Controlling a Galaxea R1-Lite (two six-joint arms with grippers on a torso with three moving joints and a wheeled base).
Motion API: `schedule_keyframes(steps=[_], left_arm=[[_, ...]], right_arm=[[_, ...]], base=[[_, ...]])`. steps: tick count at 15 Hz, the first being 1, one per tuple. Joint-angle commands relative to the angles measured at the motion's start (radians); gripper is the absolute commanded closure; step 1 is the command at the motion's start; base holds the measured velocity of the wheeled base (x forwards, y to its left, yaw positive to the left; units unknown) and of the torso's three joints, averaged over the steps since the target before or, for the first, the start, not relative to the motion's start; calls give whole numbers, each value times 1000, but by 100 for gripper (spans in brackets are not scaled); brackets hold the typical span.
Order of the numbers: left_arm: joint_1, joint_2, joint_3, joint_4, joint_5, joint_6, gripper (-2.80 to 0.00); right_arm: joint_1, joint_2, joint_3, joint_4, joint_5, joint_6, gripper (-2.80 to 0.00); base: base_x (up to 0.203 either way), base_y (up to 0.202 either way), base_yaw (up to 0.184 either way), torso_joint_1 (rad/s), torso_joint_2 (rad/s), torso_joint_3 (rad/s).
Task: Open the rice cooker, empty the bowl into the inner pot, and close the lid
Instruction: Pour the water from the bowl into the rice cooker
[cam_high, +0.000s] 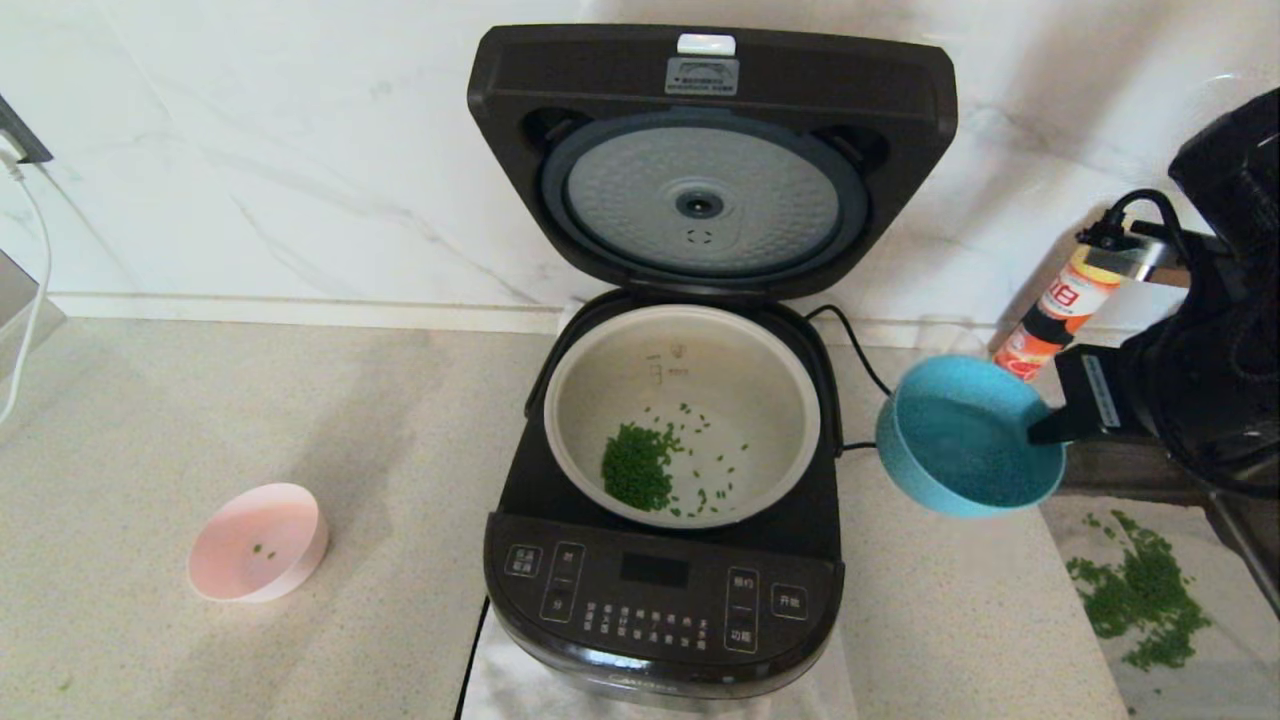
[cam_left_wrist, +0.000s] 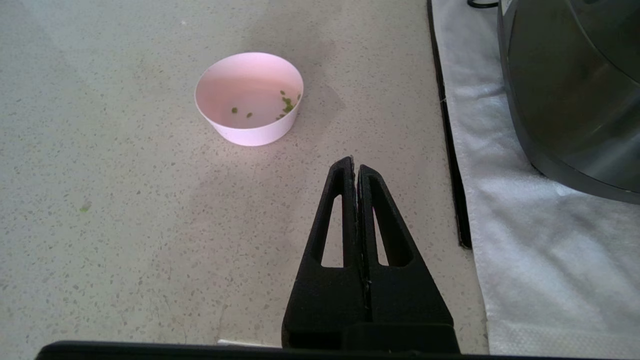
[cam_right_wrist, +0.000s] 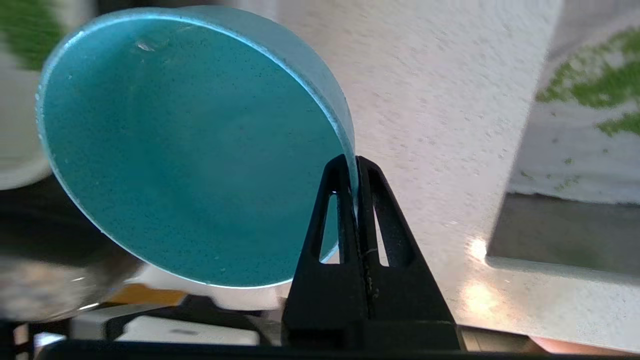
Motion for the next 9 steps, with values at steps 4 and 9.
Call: schedule_keyframes(steps=[4,9], left_arm=[[0,1,6,0,1,0,0],[0,1,6,0,1,0,0]], right_arm=[[91,86,-188,82,-3,26,0],[168,176,-352,152,-13,48,0]], base=[[0,0,0,0,0,0],[0,0,0,0,0,0]])
